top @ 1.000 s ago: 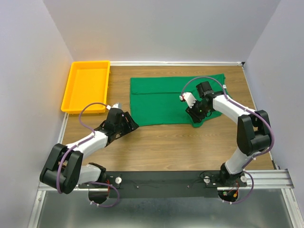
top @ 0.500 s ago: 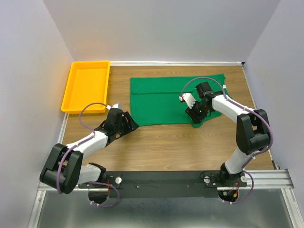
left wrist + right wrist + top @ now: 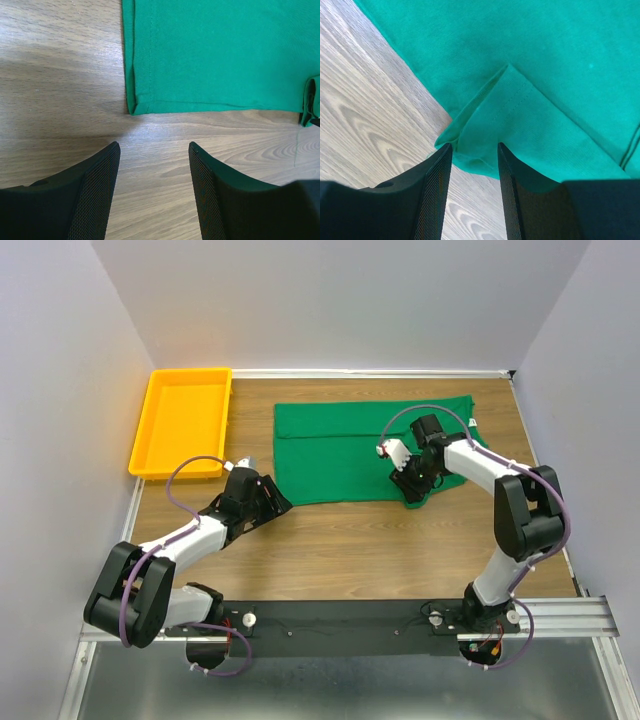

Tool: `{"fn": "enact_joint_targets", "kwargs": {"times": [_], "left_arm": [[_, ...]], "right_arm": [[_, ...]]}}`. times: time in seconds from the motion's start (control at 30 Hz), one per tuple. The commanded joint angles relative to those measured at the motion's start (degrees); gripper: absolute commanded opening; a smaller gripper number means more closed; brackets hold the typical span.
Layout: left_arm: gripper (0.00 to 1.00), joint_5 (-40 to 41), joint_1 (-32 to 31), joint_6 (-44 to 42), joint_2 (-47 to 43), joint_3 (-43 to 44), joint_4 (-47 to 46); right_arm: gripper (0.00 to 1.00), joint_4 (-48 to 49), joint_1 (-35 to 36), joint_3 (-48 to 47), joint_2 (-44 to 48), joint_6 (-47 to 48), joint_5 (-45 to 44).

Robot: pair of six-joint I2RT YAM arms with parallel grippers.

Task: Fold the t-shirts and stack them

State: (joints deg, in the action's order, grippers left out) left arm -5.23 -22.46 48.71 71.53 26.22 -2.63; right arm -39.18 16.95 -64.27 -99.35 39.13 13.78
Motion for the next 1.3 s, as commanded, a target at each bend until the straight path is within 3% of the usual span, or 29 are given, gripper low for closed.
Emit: {"fn": "enact_joint_targets", "kwargs": {"times": [0.0,0.67,0.87,0.97,1.1,1.27], "left_arm": [[0.65,-1.6,0.3,0.1,0.3,-0.6,-1.4],[0.65,-1.6,0.5,-0.1,0.4,-0.4,-1.3],[0.65,-1.7,0.5,0.2,0.7,-0.4,-1.8],[0.65,-1.9,0.6,0.3,1.1,-0.3,-1.9],[0.65,-1.9,0.5,0.2,1.1,-0.3,-1.9],[0.65,-2.0,0.6,0.2,1.2,-0.4,-1.9]], "right_arm": [[0.49,-0.6,0.5,-0.6,-1.7,0.9,-1.1],[0.39,1.2,0.5,-2.0,-1.8,0.2,-4.0],[0.27,1.3,0.5,-2.4,-1.9,-0.2,-3.1],[0.27,1.3,0.6,-2.5,-1.3,-0.5,-2.5],[0.37,1.0,0.5,-2.5,-0.2,-0.4,-2.4],[0.39,0.9,0.5,-2.4,0.2,-0.4,-2.2]]}}
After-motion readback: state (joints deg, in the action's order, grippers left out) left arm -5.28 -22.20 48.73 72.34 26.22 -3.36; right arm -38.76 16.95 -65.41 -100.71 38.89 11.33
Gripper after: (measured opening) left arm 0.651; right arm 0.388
